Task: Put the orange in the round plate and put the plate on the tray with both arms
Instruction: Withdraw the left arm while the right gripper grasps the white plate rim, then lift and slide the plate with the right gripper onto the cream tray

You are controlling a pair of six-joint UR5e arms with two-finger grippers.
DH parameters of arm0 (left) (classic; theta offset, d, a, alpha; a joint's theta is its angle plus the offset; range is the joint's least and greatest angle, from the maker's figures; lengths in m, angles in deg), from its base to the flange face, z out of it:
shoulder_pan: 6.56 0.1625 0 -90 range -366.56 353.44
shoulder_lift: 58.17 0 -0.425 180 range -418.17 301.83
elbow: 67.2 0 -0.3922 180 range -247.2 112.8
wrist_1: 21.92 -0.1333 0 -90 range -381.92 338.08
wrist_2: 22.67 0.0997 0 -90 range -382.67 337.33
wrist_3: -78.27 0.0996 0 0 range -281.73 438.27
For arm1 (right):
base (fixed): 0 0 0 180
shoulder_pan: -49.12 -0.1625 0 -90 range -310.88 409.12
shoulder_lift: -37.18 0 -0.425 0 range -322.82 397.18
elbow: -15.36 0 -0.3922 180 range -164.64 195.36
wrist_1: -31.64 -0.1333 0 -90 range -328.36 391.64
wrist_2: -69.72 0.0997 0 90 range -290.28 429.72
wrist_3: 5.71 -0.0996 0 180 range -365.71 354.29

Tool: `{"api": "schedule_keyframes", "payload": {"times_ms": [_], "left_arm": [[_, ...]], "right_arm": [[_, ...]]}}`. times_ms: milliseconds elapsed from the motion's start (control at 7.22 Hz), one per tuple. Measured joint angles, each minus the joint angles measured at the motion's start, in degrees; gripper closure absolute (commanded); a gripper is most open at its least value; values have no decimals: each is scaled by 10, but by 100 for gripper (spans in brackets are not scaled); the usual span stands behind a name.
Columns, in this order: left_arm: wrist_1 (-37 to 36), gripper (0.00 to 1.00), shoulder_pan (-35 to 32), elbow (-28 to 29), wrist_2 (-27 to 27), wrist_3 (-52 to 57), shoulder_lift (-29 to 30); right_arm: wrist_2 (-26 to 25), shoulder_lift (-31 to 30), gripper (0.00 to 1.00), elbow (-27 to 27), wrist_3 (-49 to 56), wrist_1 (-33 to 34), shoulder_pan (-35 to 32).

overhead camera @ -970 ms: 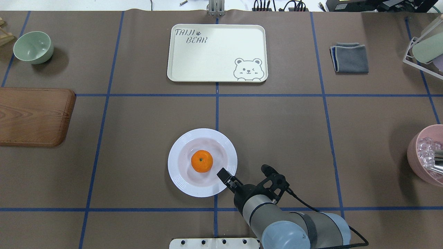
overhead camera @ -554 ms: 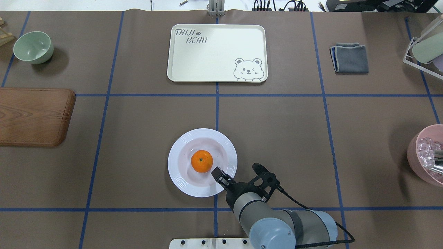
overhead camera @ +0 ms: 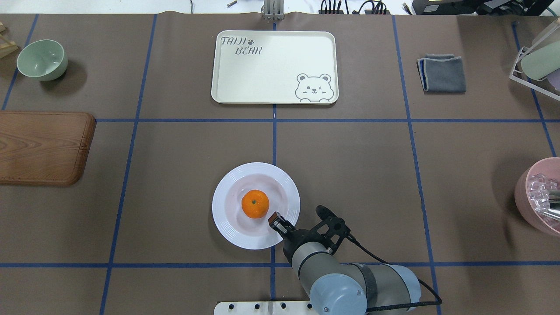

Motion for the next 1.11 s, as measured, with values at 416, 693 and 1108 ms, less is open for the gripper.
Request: {"api": "schedule_keyframes", "payload": {"times_ms": [416,693,1108], "left_arm": [[0,2,0,0,1,-1,0],[0,2,0,0,1,-2,0],[-2,2,0,-3,1,-3,1]], "right_arm": [[1,1,100,0,-1,0,-2],[4,-1,100,3,-2,-25,-8],[1,-4,100,15,-7,-72,-21]]}}
